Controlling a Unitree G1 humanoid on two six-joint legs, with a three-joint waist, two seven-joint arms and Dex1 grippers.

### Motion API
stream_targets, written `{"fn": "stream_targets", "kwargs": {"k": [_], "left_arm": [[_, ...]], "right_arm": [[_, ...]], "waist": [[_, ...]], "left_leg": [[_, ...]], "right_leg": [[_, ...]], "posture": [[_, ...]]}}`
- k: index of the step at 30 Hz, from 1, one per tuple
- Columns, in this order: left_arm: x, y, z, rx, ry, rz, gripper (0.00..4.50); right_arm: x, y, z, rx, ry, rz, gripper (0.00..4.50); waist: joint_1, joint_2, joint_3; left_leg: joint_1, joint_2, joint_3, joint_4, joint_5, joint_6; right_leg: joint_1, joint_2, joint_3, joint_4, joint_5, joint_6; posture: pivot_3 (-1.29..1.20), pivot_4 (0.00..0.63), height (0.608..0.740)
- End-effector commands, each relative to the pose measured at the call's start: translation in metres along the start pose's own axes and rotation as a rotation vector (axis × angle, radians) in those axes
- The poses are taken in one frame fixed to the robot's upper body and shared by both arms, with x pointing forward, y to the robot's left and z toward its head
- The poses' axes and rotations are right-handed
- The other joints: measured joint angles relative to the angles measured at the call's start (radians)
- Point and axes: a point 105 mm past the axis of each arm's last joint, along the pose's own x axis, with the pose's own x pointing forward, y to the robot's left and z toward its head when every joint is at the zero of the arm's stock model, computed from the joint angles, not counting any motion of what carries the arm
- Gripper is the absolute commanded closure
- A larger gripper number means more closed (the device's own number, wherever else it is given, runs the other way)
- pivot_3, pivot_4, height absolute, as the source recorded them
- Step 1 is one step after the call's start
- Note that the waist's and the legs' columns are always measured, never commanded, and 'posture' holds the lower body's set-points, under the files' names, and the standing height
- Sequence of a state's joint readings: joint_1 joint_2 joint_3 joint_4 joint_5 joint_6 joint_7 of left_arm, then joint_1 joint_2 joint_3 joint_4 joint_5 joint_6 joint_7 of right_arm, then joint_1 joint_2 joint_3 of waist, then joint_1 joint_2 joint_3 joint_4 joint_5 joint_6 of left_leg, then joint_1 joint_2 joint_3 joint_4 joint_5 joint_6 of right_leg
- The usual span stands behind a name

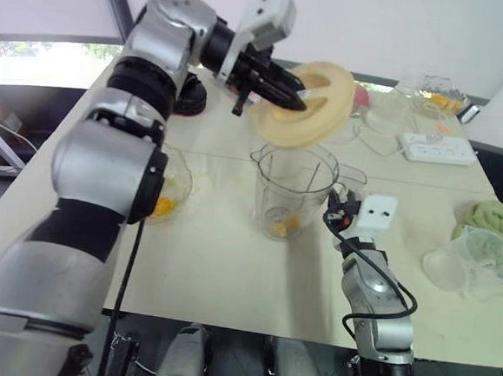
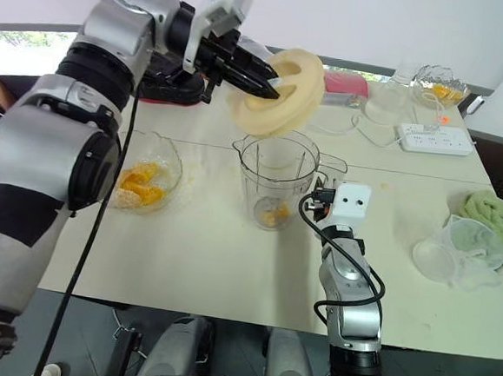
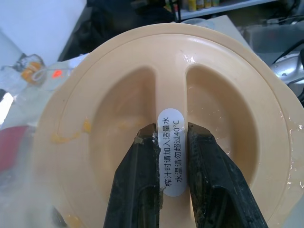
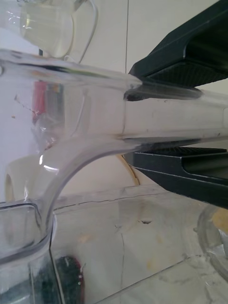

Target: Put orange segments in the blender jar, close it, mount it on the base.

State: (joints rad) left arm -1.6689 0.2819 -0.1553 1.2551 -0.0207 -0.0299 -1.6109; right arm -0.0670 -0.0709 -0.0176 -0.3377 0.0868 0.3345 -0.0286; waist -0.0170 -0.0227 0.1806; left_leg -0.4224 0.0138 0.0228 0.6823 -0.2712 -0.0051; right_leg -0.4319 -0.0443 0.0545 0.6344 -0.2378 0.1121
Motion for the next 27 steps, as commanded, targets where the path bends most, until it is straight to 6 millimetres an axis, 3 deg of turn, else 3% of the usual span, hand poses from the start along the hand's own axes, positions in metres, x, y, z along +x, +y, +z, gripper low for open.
{"fn": "stream_targets", "kwargs": {"k": [1, 11, 27], "left_arm": [[0.011, -0.003, -0.004, -0.029, 0.043, -0.037, 4.27], [0.028, -0.011, -0.018, -0.056, 0.151, -0.098, 4.27], [0.035, -0.024, -0.01, 0.097, 0.205, -0.198, 4.27]], "right_arm": [[-0.004, 0.003, 0.008, -0.015, -0.065, 0.014, 2.99], [-0.014, 0.01, -0.003, -0.115, -0.094, 0.046, 2.99], [-0.014, 0.002, -0.012, -0.126, -0.087, 0.016, 2.99]], "waist": [[-0.002, 0.0, 0.0], [-0.004, 0.0, 0.0], [-0.003, 0.0, 0.0]], "left_leg": [[0.0, 0.0, 0.0, 0.0, 0.0, 0.0], [0.001, 0.0, 0.0, 0.0, 0.0, 0.0], [0.002, 0.001, 0.0, 0.0, 0.0, 0.0]], "right_leg": [[0.0, 0.0, 0.0, 0.0, 0.0, 0.0], [0.0, 0.001, 0.0, 0.001, 0.0, 0.0], [0.001, 0.001, 0.001, 0.001, 0.0, 0.0]], "posture": [[0.0, 0.15, 0.74], [0.0, 0.15, 0.74], [0.0, 0.15, 0.74]]}}
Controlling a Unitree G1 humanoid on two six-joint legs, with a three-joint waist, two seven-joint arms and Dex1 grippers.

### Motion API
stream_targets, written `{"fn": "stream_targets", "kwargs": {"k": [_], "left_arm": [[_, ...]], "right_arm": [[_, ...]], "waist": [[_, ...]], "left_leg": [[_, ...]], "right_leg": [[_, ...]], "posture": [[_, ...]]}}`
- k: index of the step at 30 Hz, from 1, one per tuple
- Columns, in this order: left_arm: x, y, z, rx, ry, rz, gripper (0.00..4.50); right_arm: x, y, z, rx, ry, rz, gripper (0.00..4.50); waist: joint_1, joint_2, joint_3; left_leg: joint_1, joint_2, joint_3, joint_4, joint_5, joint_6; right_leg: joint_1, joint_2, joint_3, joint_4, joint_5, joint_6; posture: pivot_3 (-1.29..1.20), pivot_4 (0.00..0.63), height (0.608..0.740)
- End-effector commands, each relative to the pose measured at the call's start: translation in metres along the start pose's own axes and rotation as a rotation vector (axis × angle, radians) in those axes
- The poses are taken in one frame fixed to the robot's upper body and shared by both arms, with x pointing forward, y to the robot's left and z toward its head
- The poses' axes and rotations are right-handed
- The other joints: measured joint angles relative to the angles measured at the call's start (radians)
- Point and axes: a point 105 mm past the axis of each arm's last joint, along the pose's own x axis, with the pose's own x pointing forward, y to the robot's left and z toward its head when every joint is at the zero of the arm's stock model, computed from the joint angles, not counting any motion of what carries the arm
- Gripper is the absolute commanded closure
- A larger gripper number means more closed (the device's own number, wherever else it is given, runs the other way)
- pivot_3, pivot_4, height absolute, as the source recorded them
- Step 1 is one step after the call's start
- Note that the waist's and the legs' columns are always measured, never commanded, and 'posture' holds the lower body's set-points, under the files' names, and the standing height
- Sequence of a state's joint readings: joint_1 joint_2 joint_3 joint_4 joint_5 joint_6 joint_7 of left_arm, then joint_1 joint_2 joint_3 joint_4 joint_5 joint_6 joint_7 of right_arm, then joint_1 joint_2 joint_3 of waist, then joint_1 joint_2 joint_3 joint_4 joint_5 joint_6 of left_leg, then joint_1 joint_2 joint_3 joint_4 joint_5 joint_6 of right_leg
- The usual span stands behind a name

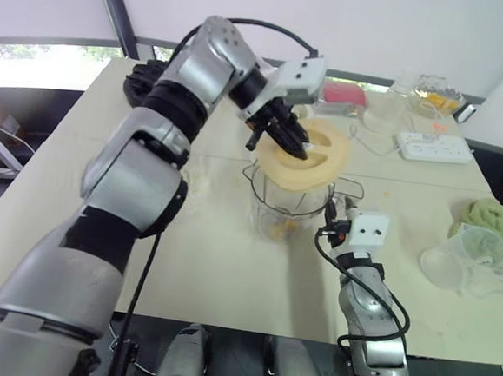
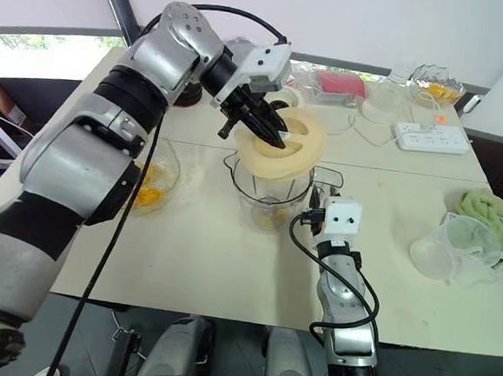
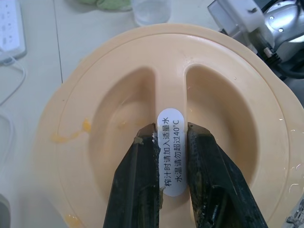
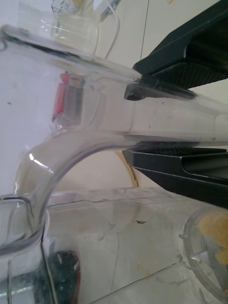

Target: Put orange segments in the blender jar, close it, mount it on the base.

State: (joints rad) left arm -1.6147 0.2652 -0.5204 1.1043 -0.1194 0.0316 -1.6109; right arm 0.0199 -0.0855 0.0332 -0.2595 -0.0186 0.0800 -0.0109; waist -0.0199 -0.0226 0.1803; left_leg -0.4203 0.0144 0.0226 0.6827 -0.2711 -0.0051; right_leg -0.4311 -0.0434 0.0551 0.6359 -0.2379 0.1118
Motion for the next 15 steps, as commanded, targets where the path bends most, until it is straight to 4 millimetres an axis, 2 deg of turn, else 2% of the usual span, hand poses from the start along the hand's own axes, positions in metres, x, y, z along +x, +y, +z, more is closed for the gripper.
{"fn": "stream_targets", "kwargs": {"k": [1, 15], "left_arm": [[-0.004, -0.004, 0.012, 0.086, -0.014, -0.019, 4.27], [-0.005, -0.026, 0.013, 0.096, -0.032, -0.129, 4.27]], "right_arm": [[-0.001, -0.002, -0.003, -0.016, 0.006, -0.009, 2.99], [-0.001, -0.006, -0.007, -0.031, 0.014, -0.008, 2.99]], "waist": [[0.0, 0.0, 0.0], [0.001, 0.0, 0.0]], "left_leg": [[0.0, 0.0, 0.0, 0.0, 0.0, 0.0], [0.001, 0.0, 0.0, 0.001, 0.0, 0.0]], "right_leg": [[0.0, 0.0, 0.0, 0.0, 0.0, 0.0], [0.001, 0.0, 0.0, 0.0, -0.001, -0.001]], "posture": [[0.0, 0.15, 0.74], [0.0, 0.15, 0.74]]}}
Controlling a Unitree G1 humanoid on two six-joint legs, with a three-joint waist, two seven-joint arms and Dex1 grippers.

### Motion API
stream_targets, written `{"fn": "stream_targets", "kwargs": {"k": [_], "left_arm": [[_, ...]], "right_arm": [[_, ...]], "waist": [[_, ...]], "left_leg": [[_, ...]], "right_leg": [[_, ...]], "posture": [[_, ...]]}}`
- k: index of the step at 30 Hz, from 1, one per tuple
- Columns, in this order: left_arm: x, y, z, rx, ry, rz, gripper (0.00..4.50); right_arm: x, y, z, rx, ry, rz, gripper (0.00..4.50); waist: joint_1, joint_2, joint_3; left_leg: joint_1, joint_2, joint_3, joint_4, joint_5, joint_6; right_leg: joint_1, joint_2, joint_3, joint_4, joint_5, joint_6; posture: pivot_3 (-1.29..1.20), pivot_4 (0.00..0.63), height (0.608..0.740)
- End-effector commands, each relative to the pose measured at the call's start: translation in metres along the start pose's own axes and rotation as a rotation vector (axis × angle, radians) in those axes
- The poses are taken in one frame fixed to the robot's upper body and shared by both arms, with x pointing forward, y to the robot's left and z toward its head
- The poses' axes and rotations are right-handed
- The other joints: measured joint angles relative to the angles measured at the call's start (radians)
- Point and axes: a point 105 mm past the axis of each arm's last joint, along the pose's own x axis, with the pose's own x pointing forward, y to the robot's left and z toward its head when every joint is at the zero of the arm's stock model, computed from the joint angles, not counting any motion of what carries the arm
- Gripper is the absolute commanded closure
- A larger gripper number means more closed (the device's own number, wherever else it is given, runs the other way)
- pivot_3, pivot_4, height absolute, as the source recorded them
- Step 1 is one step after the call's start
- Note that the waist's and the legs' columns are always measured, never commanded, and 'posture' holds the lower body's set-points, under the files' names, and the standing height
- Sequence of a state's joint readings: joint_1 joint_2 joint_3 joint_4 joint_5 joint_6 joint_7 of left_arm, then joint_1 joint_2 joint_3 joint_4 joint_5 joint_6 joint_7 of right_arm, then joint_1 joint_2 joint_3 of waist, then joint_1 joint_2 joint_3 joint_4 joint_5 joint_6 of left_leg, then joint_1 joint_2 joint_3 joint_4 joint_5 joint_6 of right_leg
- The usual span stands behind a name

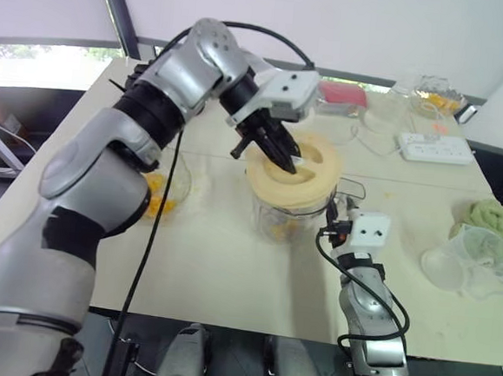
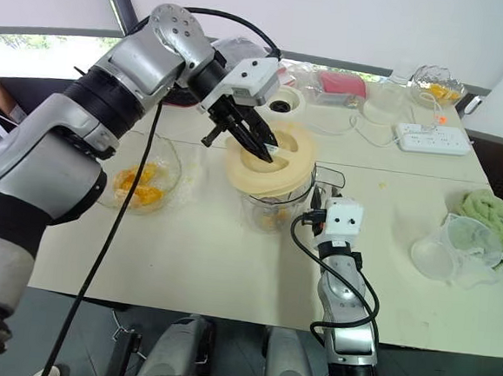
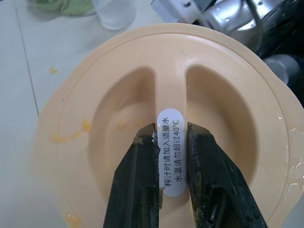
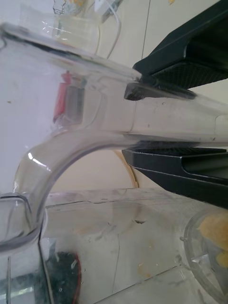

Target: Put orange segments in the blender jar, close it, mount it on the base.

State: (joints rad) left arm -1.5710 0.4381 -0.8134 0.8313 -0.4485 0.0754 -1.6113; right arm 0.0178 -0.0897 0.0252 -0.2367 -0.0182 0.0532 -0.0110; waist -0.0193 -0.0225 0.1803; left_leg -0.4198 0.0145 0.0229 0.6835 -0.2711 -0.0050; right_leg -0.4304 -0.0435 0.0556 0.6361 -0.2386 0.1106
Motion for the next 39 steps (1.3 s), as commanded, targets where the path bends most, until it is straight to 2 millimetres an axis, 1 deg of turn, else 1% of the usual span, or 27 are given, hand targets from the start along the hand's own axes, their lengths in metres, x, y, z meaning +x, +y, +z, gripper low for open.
{"fn": "stream_targets", "kwargs": {"k": [1, 5, 10, 15, 20, 23, 26, 28, 30, 34, 35, 36, 39], "left_arm": [[0.0, -0.002, 0.012, 0.036, -0.015, -0.021, 4.27], [0.006, 0.002, 0.006, 0.015, 0.008, -0.022, 4.27], [0.014, 0.013, -0.007, -0.03, 0.068, 0.014, 4.27], [0.016, 0.018, -0.015, -0.036, 0.11, 0.041, 4.27], [0.02, 0.018, -0.021, -0.013, 0.138, 0.03, 4.27], [0.026, 0.014, -0.026, 0.019, 0.154, 0.007, 4.27], [0.032, 0.012, -0.027, 0.009, 0.151, -0.006, 4.27], [0.035, 0.011, -0.029, -0.026, 0.153, -0.011, 4.27], [0.038, 0.014, -0.03, -0.086, 0.154, 0.02, 4.27], [0.042, 0.025, -0.032, -0.25, 0.165, 0.125, 4.27], [0.043, 0.027, -0.032, -0.3, 0.168, 0.142, 4.27], [0.043, 0.024, -0.031, -0.324, 0.168, 0.163, 4.27], [0.042, 0.031, -0.031, -0.45, 0.178, 0.22, 4.27]], "right_arm": [[-0.002, -0.003, -0.005, -0.026, 0.02, -0.003, 2.99], [-0.003, -0.004, -0.006, -0.024, 0.021, -0.007, 2.99], [-0.004, -0.001, -0.005, -0.019, 0.021, -0.009, 2.99], [-0.005, 0.001, -0.006, -0.013, 0.023, -0.012, 2.99], [-0.007, 0.001, -0.006, -0.011, 0.025, -0.017, 2.99], [-0.008, 0.001, -0.007, -0.012, 0.029, -0.021, 2.99], [-0.009, 0.0, -0.008, -0.013, 0.032, -0.024, 2.99], [-0.009, 0.0, -0.008, -0.014, 0.034, -0.026, 2.99], [-0.01, -0.001, -0.009, -0.015, 0.036, -0.027, 2.99], [-0.011, 0.0, -0.009, -0.014, 0.04, -0.03, 2.99], [-0.011, 0.0, -0.01, -0.013, 0.041, -0.03, 2.99], [-0.011, 0.0, -0.01, -0.013, 0.042, -0.03, 2.99], [-0.012, 0.001, -0.011, -0.014, 0.046, -0.027, 2.99]], "waist": [[0.0, 0.0, 0.0], [0.001, 0.0, 0.0], [0.002, 0.0, -0.001], [0.002, 0.0, -0.001], [0.004, 0.0, -0.001], [0.003, 0.0, -0.001], [0.003, 0.0, -0.002], [0.003, 0.0, -0.002], [0.004, 0.0, -0.003], [0.005, 0.0, -0.004], [0.006, 0.0, -0.004], [0.006, 0.001, -0.005], [0.009, 0.002, -0.007]], "left_leg": [[0.0, 0.0, 0.0, 0.0, 0.0, 0.0], [0.0, 0.0, 0.0, 0.0, 0.0, 0.0], [0.004, 0.0, 0.001, 0.0, 0.0, 0.0], [0.004, 0.0, 0.0, 0.0, 0.0, 0.0], [0.005, 0.0, 0.0, 0.0, 0.0, 0.0], [0.007, 0.0, 0.001, 0.0, 0.0, 0.0], [0.01, 0.0, 0.0, 0.0, 0.0, 0.0], [0.011, 0.0, 0.0, 0.0, 0.0, 0.0], [0.011, 0.0, 0.0, 0.0, 0.0, 0.0], [0.012, 0.0, 0.0, 0.0, 0.0, 0.0], [0.012, 0.0, 0.0, 0.0, 0.0, 0.0], [0.012, 0.0, 0.0, 0.0, 0.0, 0.0], [0.012, -0.001, -0.002, 0.0, 0.0, 0.0]], "right_leg": [[0.0, 0.0, 0.0, 0.0, -0.001, -0.002], [0.0, 0.0, 0.0, 0.0, -0.001, -0.003], [0.004, 0.0, 0.0, -0.001, -0.002, -0.003], [0.004, 0.001, 0.0, -0.001, -0.002, -0.003], [0.005, 0.0, 0.0, -0.001, -0.002, -0.003], [0.007, 0.0, 0.001, -0.001, -0.002, -0.003], [0.011, 0.0, 0.001, -0.001, -0.002, -0.003], [0.012, 0.0, 0.001, -0.001, -0.002, -0.004], [0.013, 0.0, 0.001, -0.001, -0.002, -0.004], [0.014, 0.0, 0.001, -0.002, -0.002, -0.003], [0.014, 0.0, 0.001, -0.002, -0.002, -0.003], [0.014, 0.0, 0.0, -0.002, -0.002, -0.003], [0.016, -0.001, -0.001, -0.003, -0.003, -0.002]], "posture": [[0.0, 0.15, 0.74], [0.0, 0.15, 0.74], [0.0, 0.15, 0.74], [0.0, 0.15, 0.74], [0.0, 0.15, 0.74], [0.0, 0.15, 0.74], [0.0, 0.15, 0.74], [0.0, 0.15, 0.74], [0.0, 0.15, 0.74], [0.0, 0.15, 0.74], [0.0, 0.15, 0.74], [0.0, 0.15, 0.74], [0.0, 0.15, 0.74]]}}
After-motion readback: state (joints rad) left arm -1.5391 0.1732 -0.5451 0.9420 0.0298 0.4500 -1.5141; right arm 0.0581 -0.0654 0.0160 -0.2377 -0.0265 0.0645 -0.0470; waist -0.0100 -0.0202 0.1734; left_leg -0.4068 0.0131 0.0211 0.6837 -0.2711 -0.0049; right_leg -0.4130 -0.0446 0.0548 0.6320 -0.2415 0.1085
